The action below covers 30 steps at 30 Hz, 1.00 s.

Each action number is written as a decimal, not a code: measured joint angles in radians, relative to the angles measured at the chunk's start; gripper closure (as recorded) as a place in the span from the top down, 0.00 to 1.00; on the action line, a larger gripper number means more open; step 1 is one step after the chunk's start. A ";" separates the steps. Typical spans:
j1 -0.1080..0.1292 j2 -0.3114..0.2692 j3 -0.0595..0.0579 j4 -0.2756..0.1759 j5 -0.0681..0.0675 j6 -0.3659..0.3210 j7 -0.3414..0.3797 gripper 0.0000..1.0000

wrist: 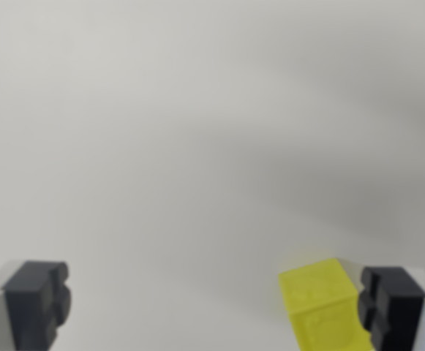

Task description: Pick yellow cube

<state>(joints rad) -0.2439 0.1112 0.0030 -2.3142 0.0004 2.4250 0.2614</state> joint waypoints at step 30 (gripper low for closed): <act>-0.164 0.096 0.000 -0.118 0.000 0.213 -0.328 1.00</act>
<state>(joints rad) -0.4077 0.2073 0.0032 -2.4320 0.0001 2.6383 -0.0666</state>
